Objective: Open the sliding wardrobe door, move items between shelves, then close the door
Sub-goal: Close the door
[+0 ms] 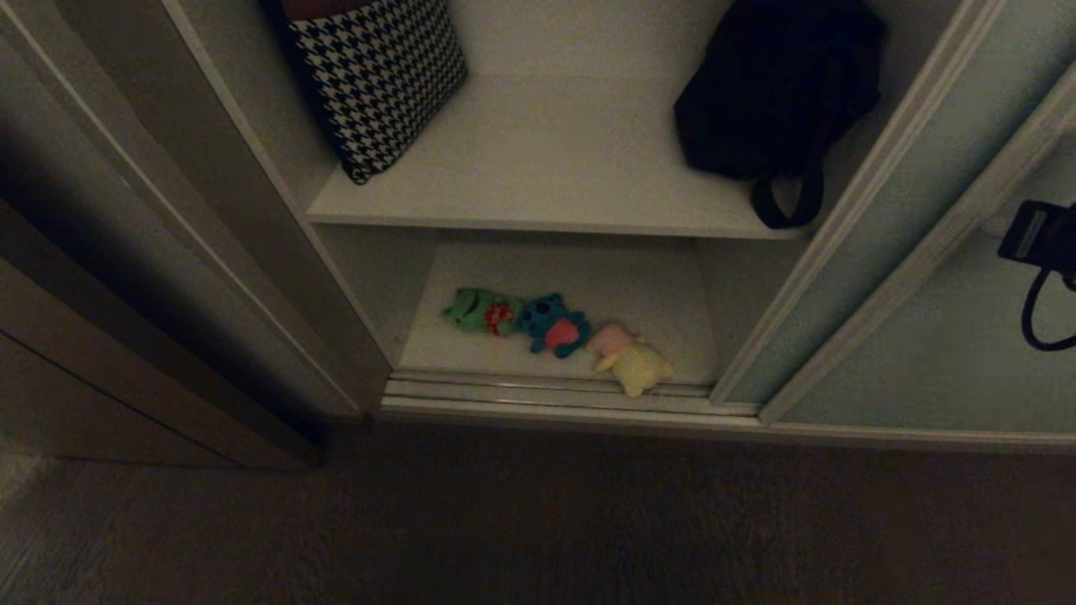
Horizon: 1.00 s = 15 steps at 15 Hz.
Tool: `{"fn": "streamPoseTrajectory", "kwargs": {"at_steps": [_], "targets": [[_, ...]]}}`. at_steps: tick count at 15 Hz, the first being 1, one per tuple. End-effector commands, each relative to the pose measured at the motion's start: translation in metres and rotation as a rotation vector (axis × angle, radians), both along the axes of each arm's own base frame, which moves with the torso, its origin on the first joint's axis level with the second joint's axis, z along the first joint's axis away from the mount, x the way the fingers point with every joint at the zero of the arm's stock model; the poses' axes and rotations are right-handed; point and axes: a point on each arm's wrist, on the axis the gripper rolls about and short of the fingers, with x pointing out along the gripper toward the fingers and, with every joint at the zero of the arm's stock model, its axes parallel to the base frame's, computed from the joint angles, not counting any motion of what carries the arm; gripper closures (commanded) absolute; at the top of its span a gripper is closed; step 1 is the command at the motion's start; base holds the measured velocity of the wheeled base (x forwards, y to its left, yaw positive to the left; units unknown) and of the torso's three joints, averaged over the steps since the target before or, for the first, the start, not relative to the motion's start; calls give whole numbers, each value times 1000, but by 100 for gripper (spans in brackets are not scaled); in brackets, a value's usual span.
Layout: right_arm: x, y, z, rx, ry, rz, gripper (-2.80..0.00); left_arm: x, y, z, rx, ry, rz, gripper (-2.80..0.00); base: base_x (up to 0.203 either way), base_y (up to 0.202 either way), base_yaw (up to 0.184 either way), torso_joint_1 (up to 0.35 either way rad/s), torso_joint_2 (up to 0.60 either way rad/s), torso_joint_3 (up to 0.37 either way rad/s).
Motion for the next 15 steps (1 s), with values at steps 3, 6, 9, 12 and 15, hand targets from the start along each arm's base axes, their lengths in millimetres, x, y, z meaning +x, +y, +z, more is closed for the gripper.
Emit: {"fn": "streamPoseTrajectory", "kwargs": {"at_steps": [3, 6, 9, 12, 15], "targets": [[-14, 43, 5, -13, -12, 102, 0, 0, 0, 0, -1, 0, 1, 0, 0, 0, 0, 0, 0, 0], [-28, 70, 10, -47, -33, 191, 0, 0, 0, 0, -1, 1, 1, 0, 0, 0, 0, 0, 0, 0], [-38, 100, 15, -59, -52, 266, 0, 0, 0, 0, -1, 1, 1, 0, 0, 0, 0, 0, 0, 0], [-46, 127, 13, -79, -55, 330, 0, 0, 0, 0, -1, 1, 1, 0, 0, 0, 0, 0, 0, 0], [-69, 132, 11, -109, -87, 369, 0, 0, 0, 0, -1, 1, 1, 0, 0, 0, 0, 0, 0, 0]]}}
